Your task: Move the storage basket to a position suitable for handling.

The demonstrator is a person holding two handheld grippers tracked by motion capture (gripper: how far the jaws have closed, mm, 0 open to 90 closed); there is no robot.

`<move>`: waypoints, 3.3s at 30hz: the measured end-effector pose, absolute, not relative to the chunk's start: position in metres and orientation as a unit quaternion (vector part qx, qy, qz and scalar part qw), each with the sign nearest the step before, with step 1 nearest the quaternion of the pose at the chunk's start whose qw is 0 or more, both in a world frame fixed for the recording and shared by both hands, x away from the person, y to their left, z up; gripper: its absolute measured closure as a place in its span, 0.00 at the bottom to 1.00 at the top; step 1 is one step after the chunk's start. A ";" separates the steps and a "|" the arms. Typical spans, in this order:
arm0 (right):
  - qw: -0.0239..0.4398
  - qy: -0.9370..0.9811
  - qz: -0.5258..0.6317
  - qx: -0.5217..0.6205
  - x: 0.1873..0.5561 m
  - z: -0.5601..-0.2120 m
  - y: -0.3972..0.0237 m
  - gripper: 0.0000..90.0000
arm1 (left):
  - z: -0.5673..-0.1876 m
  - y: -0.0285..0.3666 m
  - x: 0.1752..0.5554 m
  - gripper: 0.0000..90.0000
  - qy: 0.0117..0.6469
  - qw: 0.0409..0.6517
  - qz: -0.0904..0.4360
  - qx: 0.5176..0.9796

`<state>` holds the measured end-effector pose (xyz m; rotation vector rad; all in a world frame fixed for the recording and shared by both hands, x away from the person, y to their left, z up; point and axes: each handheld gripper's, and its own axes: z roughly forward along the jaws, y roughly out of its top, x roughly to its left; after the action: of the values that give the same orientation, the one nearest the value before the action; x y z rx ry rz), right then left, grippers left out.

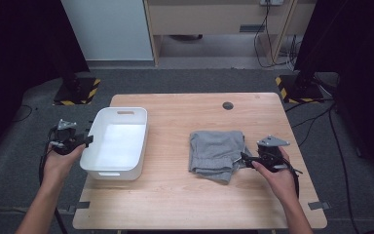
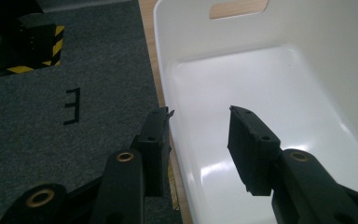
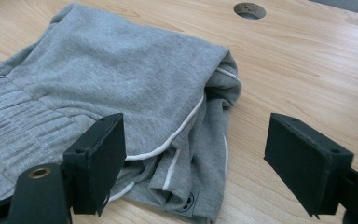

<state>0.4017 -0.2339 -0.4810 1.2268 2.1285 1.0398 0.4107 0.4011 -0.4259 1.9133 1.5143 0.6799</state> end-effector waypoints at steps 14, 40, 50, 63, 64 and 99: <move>0.231 0.780 0.376 0.444 0.402 -0.482 -0.233 0.22 | -0.447 0.412 0.413 0.75 0.590 0.283 0.235 0.719; 0.232 0.779 0.374 0.446 0.403 -0.484 -0.235 0.19 | -0.452 0.391 0.410 0.89 0.568 0.300 0.226 0.733; 0.232 0.780 0.373 0.446 0.403 -0.485 -0.232 0.18 | -0.455 0.370 0.404 0.88 0.560 0.327 0.210 0.731; 0.228 0.779 0.374 0.448 0.403 -0.487 -0.231 0.17 | -0.462 0.363 0.393 0.85 0.577 0.395 0.182 0.692; 0.229 0.781 0.373 0.446 0.403 -0.487 -0.231 0.17 | -0.462 0.363 0.393 0.83 0.577 0.395 0.182 0.692; 0.227 0.780 0.374 0.447 0.403 -0.487 -0.230 0.17 | -0.470 0.327 0.394 0.82 0.554 0.385 0.206 0.709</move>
<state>0.4031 -0.2297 -0.4866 1.2316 2.1505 1.0309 0.3940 0.3272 -0.4701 1.8064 1.4111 0.5251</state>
